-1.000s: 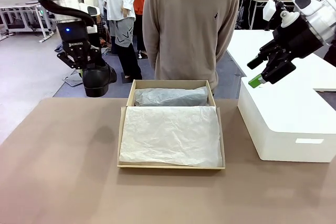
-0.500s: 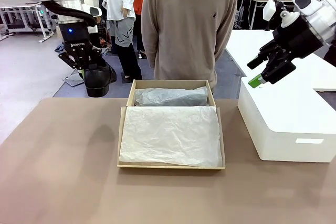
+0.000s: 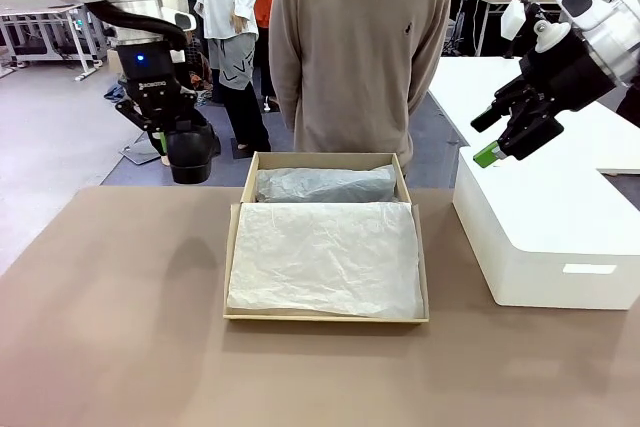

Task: Pack the shoes into the box.
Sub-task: Place the other shoe of the Shoes into the Shoes Box, then close the Shoes Box.

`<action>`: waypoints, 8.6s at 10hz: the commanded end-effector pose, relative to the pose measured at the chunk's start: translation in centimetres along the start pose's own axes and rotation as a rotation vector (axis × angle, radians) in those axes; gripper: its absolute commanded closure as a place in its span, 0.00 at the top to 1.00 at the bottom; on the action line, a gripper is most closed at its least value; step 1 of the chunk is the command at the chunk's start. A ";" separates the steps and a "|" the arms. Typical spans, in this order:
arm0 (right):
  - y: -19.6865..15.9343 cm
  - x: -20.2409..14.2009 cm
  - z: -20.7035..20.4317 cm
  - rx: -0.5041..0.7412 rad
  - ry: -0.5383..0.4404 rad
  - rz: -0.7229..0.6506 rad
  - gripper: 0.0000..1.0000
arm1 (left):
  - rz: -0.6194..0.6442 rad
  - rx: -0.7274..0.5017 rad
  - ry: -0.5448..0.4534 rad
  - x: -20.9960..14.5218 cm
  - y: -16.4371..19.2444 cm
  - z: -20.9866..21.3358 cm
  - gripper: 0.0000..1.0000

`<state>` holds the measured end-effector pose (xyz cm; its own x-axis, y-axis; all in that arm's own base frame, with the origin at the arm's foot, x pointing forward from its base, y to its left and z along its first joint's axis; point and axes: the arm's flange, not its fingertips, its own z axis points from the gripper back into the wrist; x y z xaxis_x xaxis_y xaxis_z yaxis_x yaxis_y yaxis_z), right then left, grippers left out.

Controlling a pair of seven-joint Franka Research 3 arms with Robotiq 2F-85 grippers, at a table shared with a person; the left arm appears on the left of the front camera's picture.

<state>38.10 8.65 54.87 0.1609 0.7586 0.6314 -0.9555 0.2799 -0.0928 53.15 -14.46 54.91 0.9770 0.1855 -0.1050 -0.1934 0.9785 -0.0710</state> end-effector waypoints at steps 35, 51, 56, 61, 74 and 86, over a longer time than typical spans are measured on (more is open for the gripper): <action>-0.2 0.0 0.0 0.011 -0.030 0.022 1.00 | 0.972 -0.138 -0.149 -6.0 -29.1 -3.6 0.00; -0.2 0.0 0.0 0.011 -0.030 0.022 1.00 | 1.284 -0.083 -0.164 -4.6 -33.4 -9.7 0.00; -0.2 0.0 0.0 0.011 -0.030 0.022 1.00 | 1.298 -0.077 -0.162 -3.4 -33.6 -12.3 0.00; -0.2 0.0 0.0 0.011 -0.030 0.022 1.00 | 1.297 -0.068 -0.146 -2.8 -34.4 -13.6 0.00; -0.2 0.0 0.0 0.011 -0.030 0.022 1.00 | 1.275 -0.075 -0.130 -4.1 -31.3 -4.2 1.00; -0.2 0.0 0.0 0.011 -0.030 0.022 1.00 | 1.045 -0.061 -0.176 -4.5 -28.2 -3.5 1.00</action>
<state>38.10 8.63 54.88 0.1612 0.7588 0.6311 -0.9553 0.2804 -0.0931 54.99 -45.77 53.39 0.2344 0.9711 -0.0442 -0.9711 0.2318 -0.0571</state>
